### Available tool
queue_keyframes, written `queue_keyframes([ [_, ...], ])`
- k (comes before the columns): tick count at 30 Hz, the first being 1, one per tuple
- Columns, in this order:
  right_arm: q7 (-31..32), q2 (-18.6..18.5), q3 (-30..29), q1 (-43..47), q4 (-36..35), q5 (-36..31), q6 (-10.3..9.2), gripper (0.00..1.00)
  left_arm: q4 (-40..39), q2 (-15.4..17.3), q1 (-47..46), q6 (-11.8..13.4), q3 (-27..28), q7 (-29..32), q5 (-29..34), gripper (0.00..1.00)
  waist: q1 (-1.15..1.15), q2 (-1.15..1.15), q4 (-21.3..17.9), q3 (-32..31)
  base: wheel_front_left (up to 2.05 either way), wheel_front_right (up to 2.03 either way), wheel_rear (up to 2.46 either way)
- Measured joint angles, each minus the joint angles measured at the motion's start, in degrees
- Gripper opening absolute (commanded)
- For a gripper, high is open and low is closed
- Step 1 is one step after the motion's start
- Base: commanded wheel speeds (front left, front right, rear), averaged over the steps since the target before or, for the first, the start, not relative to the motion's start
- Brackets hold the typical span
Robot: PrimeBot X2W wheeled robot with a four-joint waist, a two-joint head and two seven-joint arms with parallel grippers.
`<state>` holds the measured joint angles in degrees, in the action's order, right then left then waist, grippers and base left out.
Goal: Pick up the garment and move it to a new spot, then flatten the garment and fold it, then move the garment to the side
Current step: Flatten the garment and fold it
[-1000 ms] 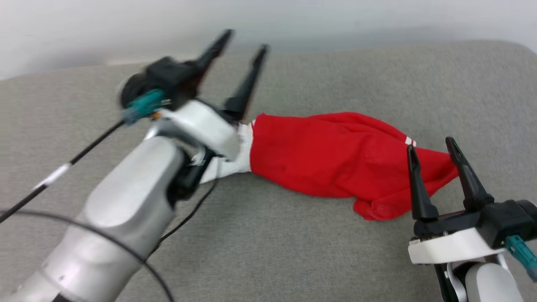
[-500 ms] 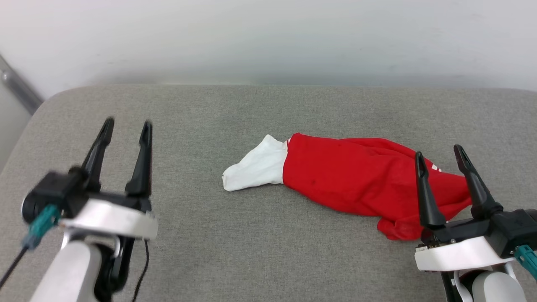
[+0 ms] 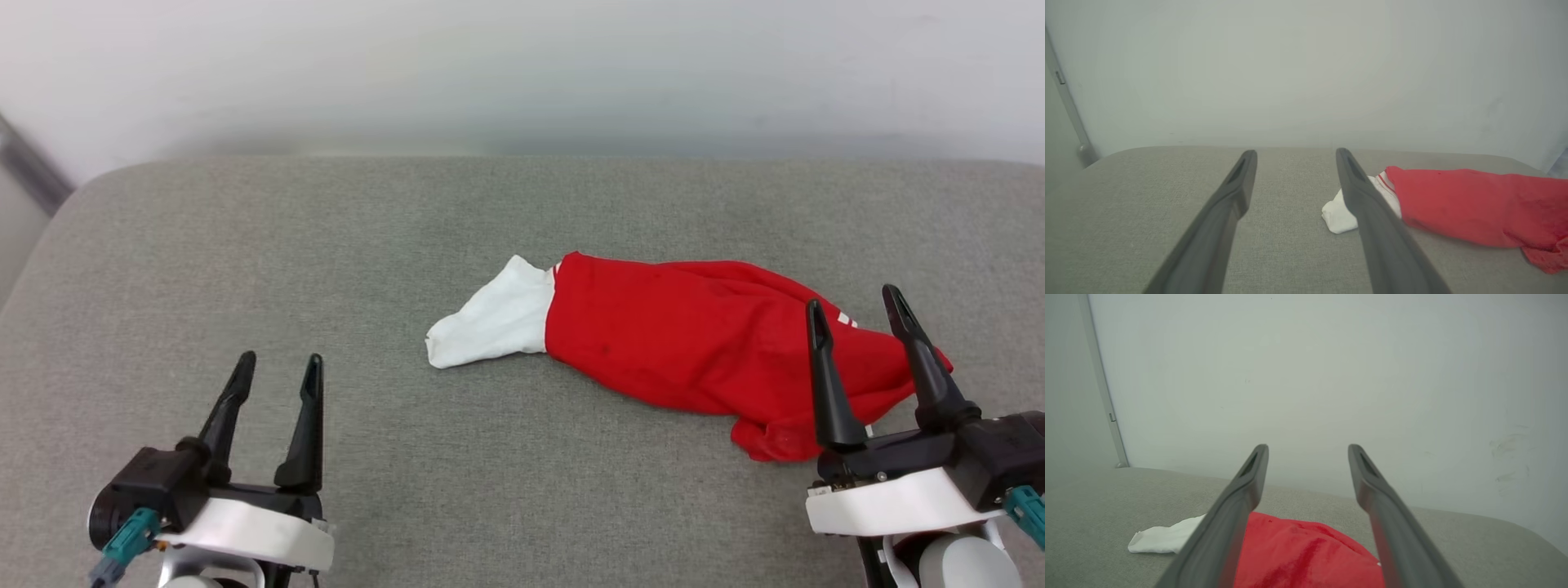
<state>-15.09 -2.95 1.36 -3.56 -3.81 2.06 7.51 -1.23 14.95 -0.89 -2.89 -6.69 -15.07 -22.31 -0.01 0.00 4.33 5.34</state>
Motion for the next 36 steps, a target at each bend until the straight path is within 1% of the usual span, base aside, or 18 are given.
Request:
queue_keyframes([
  [4,0.00,0.00,0.23,-0.40,-0.38,-0.64,0.00,1.00,1.67,1.59,-3.14,-1.19,-1.51,2.94,0.08,1.00,0.00,0.00,-0.76,1.49,0.00,0.00,0.00],
  [7,0.00,0.00,0.12,-1.11,-0.97,-1.38,0.00,1.00,2.14,4.14,-8.72,-2.26,-4.16,7.36,2.31,1.00,0.00,0.00,-1.24,3.40,0.00,0.00,0.00],
  [10,0.00,-0.01,-0.16,-1.55,-1.80,-2.58,0.00,1.00,3.48,6.10,-15.00,-3.65,-7.61,14.84,1.79,1.00,0.00,0.00,-1.61,6.00,0.00,0.00,0.00],
  [12,0.00,0.00,-0.26,-2.49,-2.49,-3.25,0.01,1.00,4.17,7.21,-19.89,-4.12,-9.31,20.83,-1.03,1.00,0.01,0.00,-1.81,7.95,0.00,0.00,0.00],
  [15,0.00,0.00,-0.74,-3.93,-3.36,-3.66,0.00,1.00,5.15,10.42,-26.72,-4.50,-12.82,31.10,-4.90,1.00,0.01,0.00,-2.13,11.09,0.00,0.00,0.00],
  [18,0.00,0.00,-0.88,-4.94,-3.85,-3.67,0.00,1.00,5.35,14.35,-32.34,-4.52,-17.67,40.88,-9.11,1.00,0.01,0.00,-2.43,14.04,0.00,0.00,0.00],
  [22,0.00,0.00,-0.75,-6.12,-4.22,-3.85,0.00,1.00,6.60,17.88,-38.47,-4.52,-21.68,49.47,-13.72,1.00,0.02,0.00,-2.82,17.38,0.00,0.00,0.00],
  [23,0.00,0.00,-0.69,-6.33,-4.33,-3.86,0.00,1.00,6.88,18.69,-39.43,-4.52,-23.01,51.00,-15.10,1.00,0.01,0.00,-2.93,18.11,0.00,0.00,0.00],
  [26,0.00,0.00,-0.68,-7.11,-4.38,-3.81,0.00,1.00,7.98,18.68,-40.61,-4.52,-25.86,54.75,-21.32,1.00,0.02,0.00,-3.23,19.74,0.00,0.00,0.00],
  [29,0.00,0.00,-0.60,-7.34,-4.39,-3.81,0.00,1.00,8.57,19.94,-42.00,-4.59,-28.28,56.29,-23.31,1.00,0.01,0.00,-3.46,20.75,0.00,0.00,0.00],
  [32,0.00,0.00,-0.64,-8.00,-4.41,-3.81,0.00,1.00,9.37,20.30,-42.74,-4.59,-30.40,56.75,-25.05,1.00,0.01,0.00,-3.55,21.32,0.00,0.00,0.00],
  [33,0.00,0.00,-0.63,-8.15,-4.43,-3.81,0.00,1.00,9.87,20.34,-42.79,-4.59,-30.98,56.75,-25.39,0.80,0.02,0.00,-3.57,21.46,0.00,0.00,0.00],
  [34,0.00,0.00,-0.63,-8.16,-4.43,-3.81,0.00,1.00,10.35,20.54,-42.96,-4.59,-31.63,56.61,-25.36,0.34,0.02,0.00,-3.60,21.55,0.00,0.00,0.00],
  [35,0.00,0.00,-0.56,-8.16,-4.43,-3.81,0.00,1.00,10.83,20.80,-43.22,-4.59,-32.22,56.26,-25.26,0.00,0.02,0.00,-3.63,21.56,0.00,0.00,0.00],
  [36,0.00,0.00,-0.53,-8.17,-4.39,-3.81,0.00,1.00,11.34,21.15,-43.44,-4.59,-32.93,55.90,-24.94,0.00,0.01,0.00,-3.66,21.50,0.00,0.00,0.00],
])
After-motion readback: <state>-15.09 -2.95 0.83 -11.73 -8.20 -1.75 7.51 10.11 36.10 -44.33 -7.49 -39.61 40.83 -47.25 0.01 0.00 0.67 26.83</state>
